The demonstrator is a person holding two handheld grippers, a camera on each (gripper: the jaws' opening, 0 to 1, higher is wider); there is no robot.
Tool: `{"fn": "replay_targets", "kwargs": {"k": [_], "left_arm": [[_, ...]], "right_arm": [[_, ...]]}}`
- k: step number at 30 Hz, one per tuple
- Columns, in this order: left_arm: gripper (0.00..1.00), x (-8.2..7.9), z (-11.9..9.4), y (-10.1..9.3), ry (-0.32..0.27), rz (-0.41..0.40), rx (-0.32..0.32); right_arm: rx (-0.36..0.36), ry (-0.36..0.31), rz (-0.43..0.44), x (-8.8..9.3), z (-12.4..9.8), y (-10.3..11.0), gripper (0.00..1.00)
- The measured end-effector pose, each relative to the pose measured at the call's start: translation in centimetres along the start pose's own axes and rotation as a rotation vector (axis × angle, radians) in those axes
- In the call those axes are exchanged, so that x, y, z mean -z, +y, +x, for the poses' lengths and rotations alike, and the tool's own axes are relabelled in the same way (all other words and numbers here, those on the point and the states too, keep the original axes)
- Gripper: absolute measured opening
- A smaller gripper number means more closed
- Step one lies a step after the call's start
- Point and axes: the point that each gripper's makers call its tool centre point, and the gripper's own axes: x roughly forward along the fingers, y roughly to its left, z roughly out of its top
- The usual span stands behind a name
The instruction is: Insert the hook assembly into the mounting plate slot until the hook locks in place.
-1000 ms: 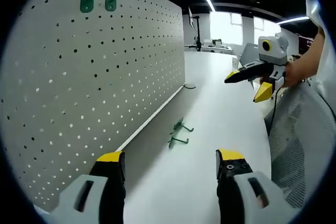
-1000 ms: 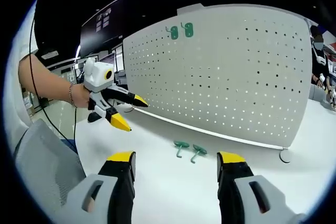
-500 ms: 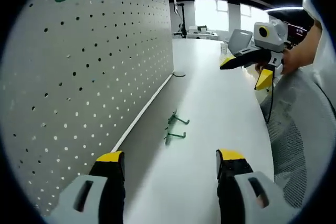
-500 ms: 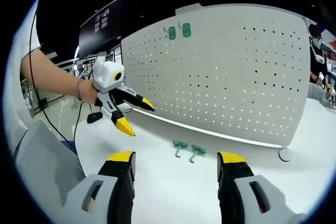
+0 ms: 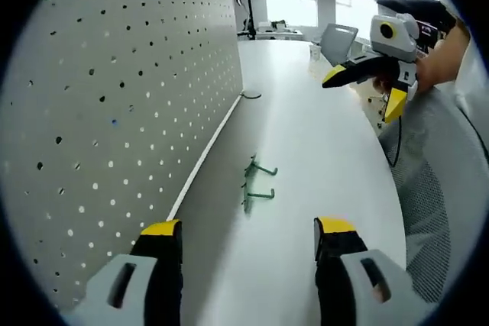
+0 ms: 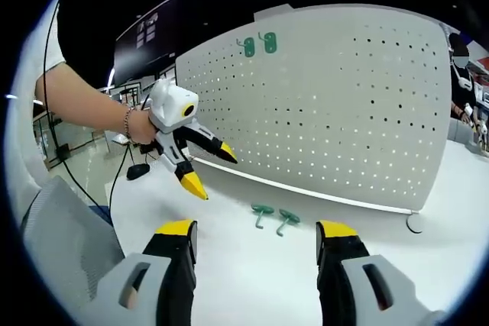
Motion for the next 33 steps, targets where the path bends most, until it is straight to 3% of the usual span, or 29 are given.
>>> {"fn": "replay_targets", "kwargs": {"k": [9, 27, 33], "left_arm": [[0.73, 0.2, 1.6, -0.2, 0.083, 0.038, 0.063], [0.73, -0.5, 4.2, 0.6, 0.146, 0.072, 0.12], [0.72, 0.0, 5.1, 0.4, 0.171, 0.087, 0.142]], "right_arm": [[0.001, 0.004, 0.013, 0.2, 0.0, -0.2, 0.61], [0.006, 0.036, 0.016, 0.9, 0.2, -0.2, 0.62], [0.014, 0.044, 0.016, 1.1, 0.1, -0.4, 0.62]]}}
